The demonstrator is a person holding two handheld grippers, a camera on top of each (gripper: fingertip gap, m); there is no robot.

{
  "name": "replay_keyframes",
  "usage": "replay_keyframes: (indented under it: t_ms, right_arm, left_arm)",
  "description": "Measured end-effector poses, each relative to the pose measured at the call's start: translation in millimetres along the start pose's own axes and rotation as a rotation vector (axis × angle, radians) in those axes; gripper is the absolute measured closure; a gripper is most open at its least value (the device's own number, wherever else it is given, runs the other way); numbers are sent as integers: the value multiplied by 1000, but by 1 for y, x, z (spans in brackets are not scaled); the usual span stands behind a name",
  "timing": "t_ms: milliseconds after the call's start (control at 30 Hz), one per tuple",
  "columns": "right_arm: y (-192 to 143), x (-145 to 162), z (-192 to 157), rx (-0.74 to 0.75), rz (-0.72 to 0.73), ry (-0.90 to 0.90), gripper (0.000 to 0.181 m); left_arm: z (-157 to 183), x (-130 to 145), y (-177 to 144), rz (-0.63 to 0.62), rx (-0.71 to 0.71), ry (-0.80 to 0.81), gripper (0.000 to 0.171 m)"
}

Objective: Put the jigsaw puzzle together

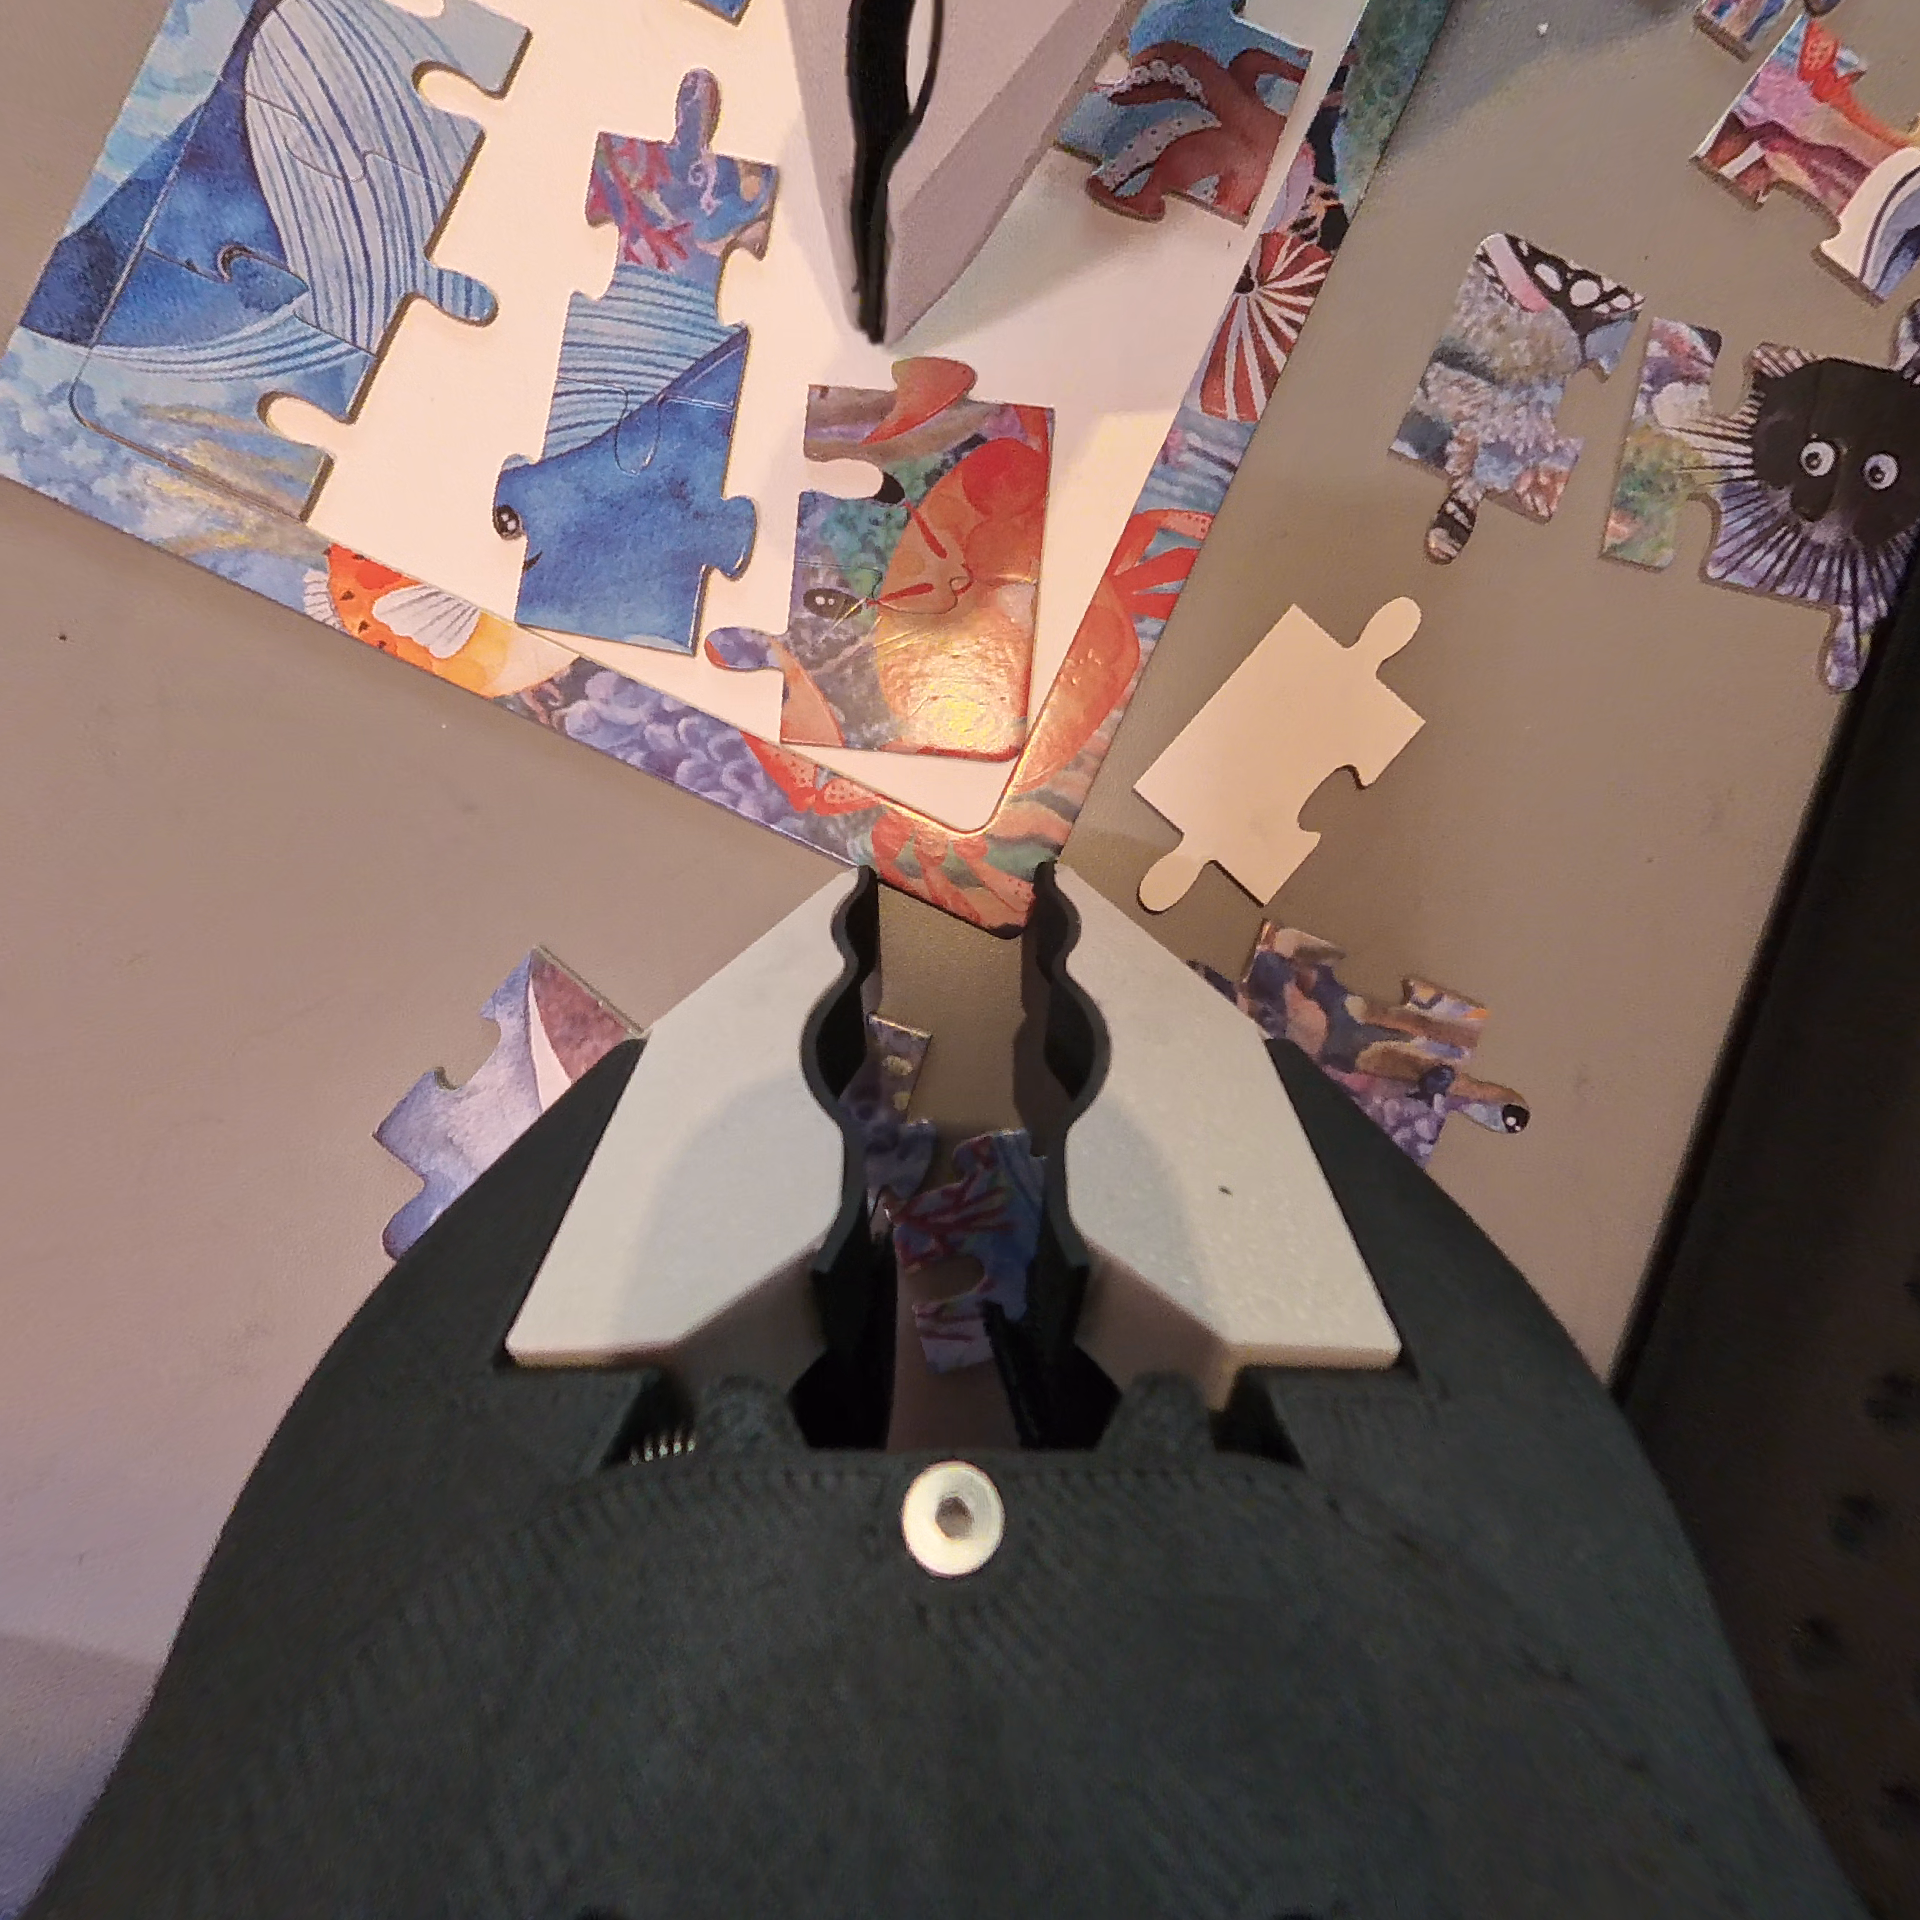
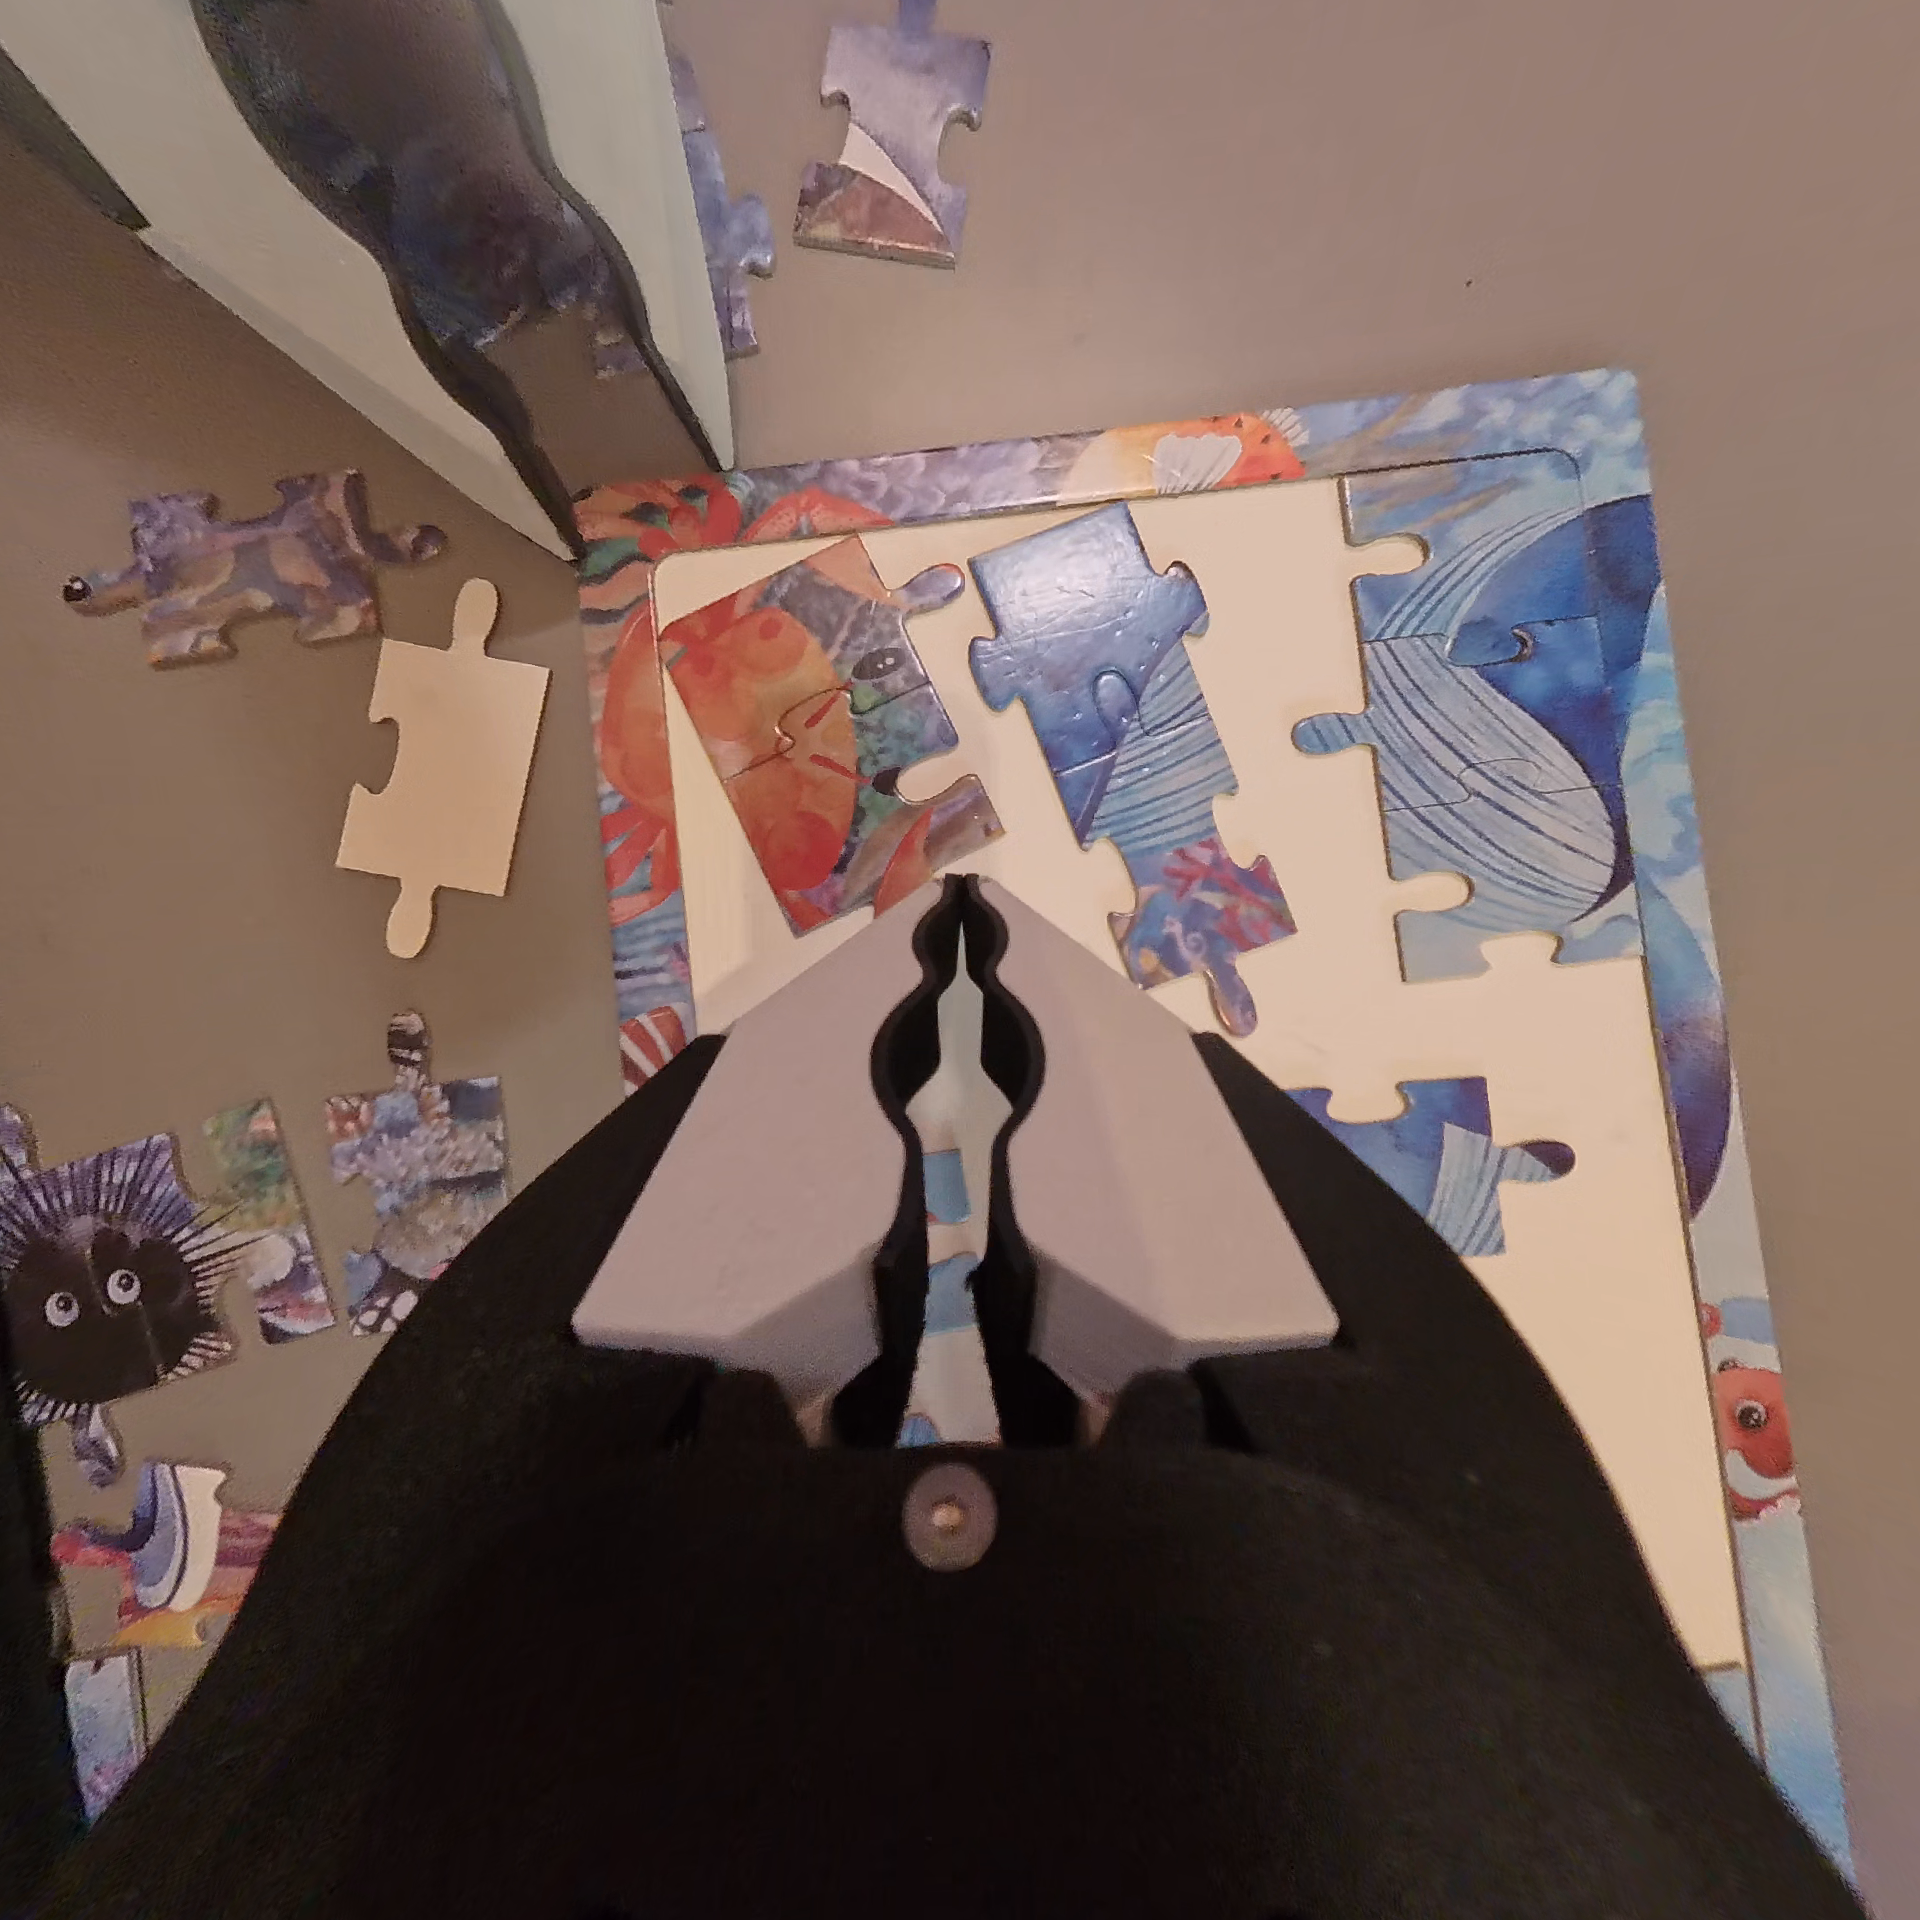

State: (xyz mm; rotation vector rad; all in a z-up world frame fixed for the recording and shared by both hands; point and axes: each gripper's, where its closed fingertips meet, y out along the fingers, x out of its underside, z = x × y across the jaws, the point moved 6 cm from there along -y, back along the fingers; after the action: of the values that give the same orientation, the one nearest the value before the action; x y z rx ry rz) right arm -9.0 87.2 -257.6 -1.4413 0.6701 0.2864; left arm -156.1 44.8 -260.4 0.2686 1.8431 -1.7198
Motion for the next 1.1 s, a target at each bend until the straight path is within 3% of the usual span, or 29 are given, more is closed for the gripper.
replay_keyframes:
  t_ms: [267,433,667,1000,1100]
  right_arm:
    - [2,5,-21,-149,-32,1,181]
    - [-5,1,-11,-82,-18,6,181]
    - [8,-8,-30,-166,-44,-26,181]
    - [-17,-4,35,66,-9,28,181]
    - [-22,-1,51,48,39,45,155]
  left_arm:
    - [0,0,0,0,1,0,142]
    - [0,0,0,1,-2,-1,142]
    - [0,-1,0,2,1,-2,143]
    - [-1,0,-1,-10,11,-6,142]
    - [-8,-2,-7,7,-17,-20,139]
